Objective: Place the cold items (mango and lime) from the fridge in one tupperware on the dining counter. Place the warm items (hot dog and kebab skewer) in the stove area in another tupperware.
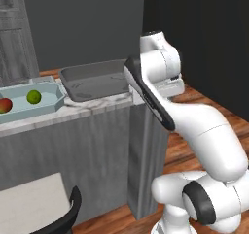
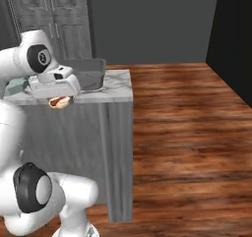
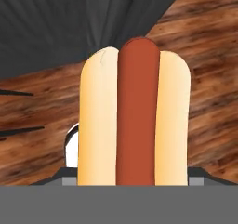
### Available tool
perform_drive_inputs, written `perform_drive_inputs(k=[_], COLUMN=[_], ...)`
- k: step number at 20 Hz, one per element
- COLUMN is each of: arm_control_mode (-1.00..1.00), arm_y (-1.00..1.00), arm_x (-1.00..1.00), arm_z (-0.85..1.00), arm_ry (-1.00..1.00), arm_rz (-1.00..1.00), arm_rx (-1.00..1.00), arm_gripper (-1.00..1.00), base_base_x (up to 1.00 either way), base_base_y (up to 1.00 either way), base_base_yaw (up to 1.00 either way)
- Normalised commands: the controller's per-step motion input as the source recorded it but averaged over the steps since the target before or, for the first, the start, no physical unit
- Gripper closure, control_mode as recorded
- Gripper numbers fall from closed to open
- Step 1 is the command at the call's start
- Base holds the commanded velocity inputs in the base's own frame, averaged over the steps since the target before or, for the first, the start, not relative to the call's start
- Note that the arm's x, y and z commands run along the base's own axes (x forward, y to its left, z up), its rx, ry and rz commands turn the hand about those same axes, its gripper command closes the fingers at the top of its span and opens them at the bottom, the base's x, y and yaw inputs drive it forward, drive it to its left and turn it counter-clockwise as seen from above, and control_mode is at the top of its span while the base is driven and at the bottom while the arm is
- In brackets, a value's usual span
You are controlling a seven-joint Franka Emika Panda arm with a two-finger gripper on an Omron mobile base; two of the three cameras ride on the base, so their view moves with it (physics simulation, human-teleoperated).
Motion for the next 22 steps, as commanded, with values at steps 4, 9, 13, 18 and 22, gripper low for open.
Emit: perform_drive_inputs(k=[4,9,13,18,22], arm_control_mode=[-1.00,-1.00,-1.00,-1.00,-1.00], arm_y=[0.00,0.00,0.00,0.06,0.00], arm_x=[0.85,1.00,1.00,1.00,1.00], arm_z=[0.96,0.55,0.17,0.00,-0.02], arm_ry=[0.23,0.01,0.00,0.07,0.01], arm_rz=[0.00,0.19,0.53,0.63,0.79], arm_rx=[0.00,0.07,0.12,0.15,0.08], arm_gripper=[1.00,1.00,1.00,1.00,1.00], base_base_x=[0.00,0.00,0.00,0.00,0.00], base_base_y=[0.00,0.00,0.00,0.00,0.00], base_base_yaw=[0.00,0.00,0.00,0.00,0.00])
